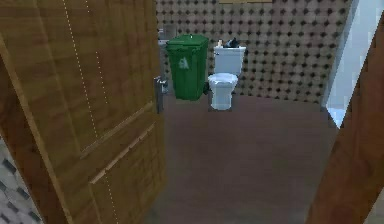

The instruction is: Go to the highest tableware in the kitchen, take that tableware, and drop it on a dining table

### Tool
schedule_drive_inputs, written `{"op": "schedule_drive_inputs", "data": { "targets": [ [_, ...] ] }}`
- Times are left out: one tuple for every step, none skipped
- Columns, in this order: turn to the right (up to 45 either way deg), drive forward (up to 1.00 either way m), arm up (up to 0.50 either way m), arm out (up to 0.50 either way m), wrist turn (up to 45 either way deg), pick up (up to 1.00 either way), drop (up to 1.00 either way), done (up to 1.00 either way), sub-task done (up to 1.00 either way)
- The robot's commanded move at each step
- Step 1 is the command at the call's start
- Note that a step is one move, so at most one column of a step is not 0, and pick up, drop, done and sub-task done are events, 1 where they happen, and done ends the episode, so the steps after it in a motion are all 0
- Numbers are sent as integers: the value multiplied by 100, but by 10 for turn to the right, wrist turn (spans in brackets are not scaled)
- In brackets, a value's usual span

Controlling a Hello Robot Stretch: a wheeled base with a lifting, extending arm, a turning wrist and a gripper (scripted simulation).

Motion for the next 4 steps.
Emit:
{"op": "schedule_drive_inputs", "data": {
  "targets": [
    [0, 65, 0, 0, 0, 0, 0, 0, 0],
    [450, 0, 0, 0, 0, 0, 0, 0, 0],
    [30, 0, 0, 0, 0, 0, 0, 0, 0],
    [0, 100, 0, 0, 0, 0, 0, 0, 0]
  ]
}}
